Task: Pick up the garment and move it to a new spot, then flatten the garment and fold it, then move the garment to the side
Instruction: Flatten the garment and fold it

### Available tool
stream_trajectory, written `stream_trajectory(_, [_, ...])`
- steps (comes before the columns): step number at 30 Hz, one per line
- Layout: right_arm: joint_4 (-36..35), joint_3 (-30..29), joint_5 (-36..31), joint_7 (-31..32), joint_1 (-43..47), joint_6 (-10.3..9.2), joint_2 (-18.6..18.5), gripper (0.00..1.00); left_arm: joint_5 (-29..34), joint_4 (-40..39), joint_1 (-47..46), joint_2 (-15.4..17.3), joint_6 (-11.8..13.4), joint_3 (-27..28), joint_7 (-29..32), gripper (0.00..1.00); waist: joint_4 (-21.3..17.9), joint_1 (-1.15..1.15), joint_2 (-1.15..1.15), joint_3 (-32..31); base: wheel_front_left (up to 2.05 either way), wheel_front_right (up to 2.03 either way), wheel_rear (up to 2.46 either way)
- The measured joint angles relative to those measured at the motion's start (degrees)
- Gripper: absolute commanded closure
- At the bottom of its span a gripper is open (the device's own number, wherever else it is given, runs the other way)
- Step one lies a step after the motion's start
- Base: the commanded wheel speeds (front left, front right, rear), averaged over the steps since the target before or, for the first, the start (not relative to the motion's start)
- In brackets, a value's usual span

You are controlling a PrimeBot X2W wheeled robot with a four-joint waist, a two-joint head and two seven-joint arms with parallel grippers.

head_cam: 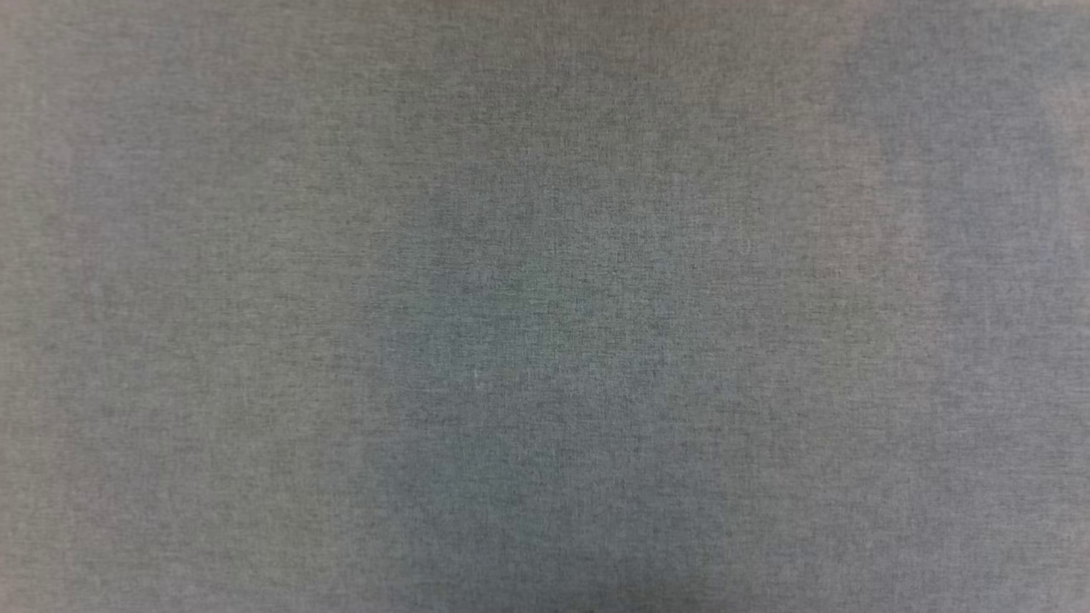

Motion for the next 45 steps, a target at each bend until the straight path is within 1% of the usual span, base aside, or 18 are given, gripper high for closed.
stream_trajectory(4, [4.66,2.38,-0.32,-2.77,-2.73,0.0,1.18,1.0,-0.15,2.68,-0.48,-1.02,-0.66,0.77,-0.98,1.0,-0.32,0.0,0.0,2.02,0.0,0.0,0.0])
stream_trajectory(9, [9.17,6.17,2.48,-5.86,-2.04,0.0,3.3,1.0,-0.18,5.48,1.41,-1.74,-1.49,0.46,-1.47,1.0,-0.78,0.0,0.0,3.39,0.0,0.0,0.0])
stream_trajectory(11, [11.15,8.31,4.24,-7.39,0.12,0.0,4.41,1.0,-0.41,6.75,4.05,-1.85,-1.92,0.68,-1.56,1.0,-1.27,0.0,0.0,3.35,0.0,0.0,0.0])
stream_trajectory(15, [14.45,11.28,7.84,-10.12,5.92,0.0,6.26,1.0,-0.69,6.97,10.76,-2.04,-2.0,2.54,-1.56,1.0,-1.59,0.01,0.0,2.25,0.0,0.0,0.0])
stream_trajectory(18, [15.4,13.96,10.0,-11.91,9.89,0.0,7.58,1.0,-0.66,6.44,16.57,-1.96,-2.16,4.33,-1.57,1.0,-1.7,0.0,0.0,1.03,0.0,0.0,0.0])
stream_trajectory(22, [14.77,17.38,12.99,-13.8,15.61,0.0,8.25,1.0,0.1,4.04,25.02,-1.47,-2.42,6.79,-1.57,1.0,-1.71,0.0,0.0,-0.8,0.0,0.0,0.0])
stream_trajectory(28, [11.12,22.15,17.83,-15.71,27.08,0.0,6.76,1.0,1.46,-2.14,40.35,-0.36,-2.42,11.21,-1.57,1.0,-1.37,0.0,0.0,-4.29,0.0,0.0,0.0])
stream_trajectory(33, [6.83,24.76,21.76,-16.31,36.52,0.0,4.91,1.0,2.63,-7.23,53.95,0.08,-2.16,14.93,-1.57,1.0,-1.06,-0.01,0.0,-7.48,0.0,0.0,0.0])
stream_trajectory(39, [1.08,27.97,24.69,-16.66,48.92,0.0,1.49,1.0,2.29,-13.04,71.74,0.2,-1.23,19.3,-1.58,1.0,-0.65,-0.01,0.0,-12.01,0.0,0.0,0.0])
stream_trajectory(45, [-3.49,29.11,27.51,-16.7,60.34,0.0,-2.9,1.0,2.0,-16.47,85.61,0.16,-0.38,20.39,-1.57,1.0,-0.26,-0.01,0.0,-16.53,0.0,0.0,0.0])
